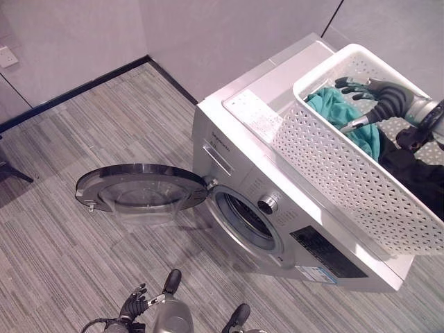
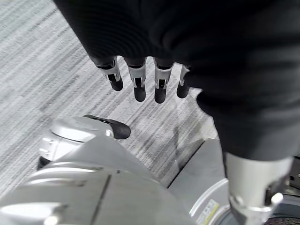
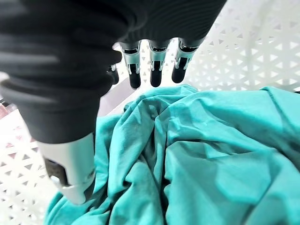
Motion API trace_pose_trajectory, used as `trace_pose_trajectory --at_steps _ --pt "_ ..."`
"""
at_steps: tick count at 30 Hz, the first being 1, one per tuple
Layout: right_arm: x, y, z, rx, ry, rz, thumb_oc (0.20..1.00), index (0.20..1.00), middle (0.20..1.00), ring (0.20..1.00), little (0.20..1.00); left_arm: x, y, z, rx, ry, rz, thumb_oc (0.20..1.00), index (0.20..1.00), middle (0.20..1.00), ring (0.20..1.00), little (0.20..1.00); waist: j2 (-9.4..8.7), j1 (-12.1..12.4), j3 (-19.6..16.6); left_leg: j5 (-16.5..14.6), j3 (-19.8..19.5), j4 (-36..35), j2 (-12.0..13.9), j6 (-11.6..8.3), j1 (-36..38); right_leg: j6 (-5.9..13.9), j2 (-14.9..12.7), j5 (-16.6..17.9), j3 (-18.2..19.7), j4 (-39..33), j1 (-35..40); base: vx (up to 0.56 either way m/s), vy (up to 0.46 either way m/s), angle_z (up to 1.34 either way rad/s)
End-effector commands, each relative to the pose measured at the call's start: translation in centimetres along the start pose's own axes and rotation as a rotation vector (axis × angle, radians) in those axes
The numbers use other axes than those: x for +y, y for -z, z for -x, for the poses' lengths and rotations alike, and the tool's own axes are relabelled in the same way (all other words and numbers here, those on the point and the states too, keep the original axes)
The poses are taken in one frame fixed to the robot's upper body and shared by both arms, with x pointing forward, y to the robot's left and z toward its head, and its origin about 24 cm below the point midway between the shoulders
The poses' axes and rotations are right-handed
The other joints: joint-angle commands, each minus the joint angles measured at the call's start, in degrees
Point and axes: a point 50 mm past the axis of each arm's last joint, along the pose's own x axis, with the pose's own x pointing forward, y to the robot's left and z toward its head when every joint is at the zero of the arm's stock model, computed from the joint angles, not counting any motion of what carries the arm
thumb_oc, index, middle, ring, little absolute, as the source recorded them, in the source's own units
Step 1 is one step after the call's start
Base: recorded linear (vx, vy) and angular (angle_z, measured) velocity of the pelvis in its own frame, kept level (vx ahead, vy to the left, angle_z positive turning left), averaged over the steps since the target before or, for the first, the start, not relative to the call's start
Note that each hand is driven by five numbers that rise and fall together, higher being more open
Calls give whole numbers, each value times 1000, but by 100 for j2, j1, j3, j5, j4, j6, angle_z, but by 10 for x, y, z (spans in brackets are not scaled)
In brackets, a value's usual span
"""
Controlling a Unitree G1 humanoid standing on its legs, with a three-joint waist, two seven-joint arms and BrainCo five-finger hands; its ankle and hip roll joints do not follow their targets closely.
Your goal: Grab the laundry basket,head to the washer,open it,put in the laundry and shut it.
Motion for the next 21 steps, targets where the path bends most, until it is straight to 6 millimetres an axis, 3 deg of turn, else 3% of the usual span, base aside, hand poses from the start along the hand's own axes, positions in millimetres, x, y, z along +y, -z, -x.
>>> trace_pose_trajectory --at_steps 1,6,9,14,18,21 --pt "-21 -20 -1 -59 57 46 1000 1000 1000 1000 1000 11 -9 -1 -40 -28 -1 1000 1000 1000 1000 1000 -235 189 -19 -67 -57 -91 162 -13 -167 524 -403 -73 -99 0 495 52 -42 3" --pt "-23 -15 -3 4 46 113 1000 1000 1000 1000 1000 16 -10 -1 -44 -49 32 1000 1000 1000 1000 1000 -243 272 37 -28 -175 -91 143 -37 -291 511 -379 -103 -181 0 463 7 -25 3" --pt "-42 -8 1 73 123 153 1000 1000 1000 1000 1000 28 -10 0 -42 -101 80 1000 1000 1000 1000 1000 -262 345 101 44 -270 -91 148 -63 -474 496 -349 -113 -190 0 340 -7 -34 16" --pt "-66 -20 4 80 220 211 1000 1000 1000 1000 1000 42 -9 3 -44 -173 142 1000 1000 1000 1000 1000 -284 430 170 134 -362 -91 165 -98 -781 486 -291 -132 -105 0 37 -12 -19 8" --pt "-70 -24 3 54 267 198 1000 1000 1000 1000 1000 45 -13 2 -67 -199 205 1000 1000 1000 1000 1000 -295 471 209 162 -430 -91 147 -107 -918 473 -267 -154 -109 0 -51 23 -14 6" --pt "-58 -20 -3 60 225 198 1000 1000 1000 1000 1000 43 -18 0 -87 -193 233 1000 1000 1000 1000 1000 -312 501 249 170 -494 -91 135 -107 -995 462 -249 -175 -146 0 -88 43 -16 2"
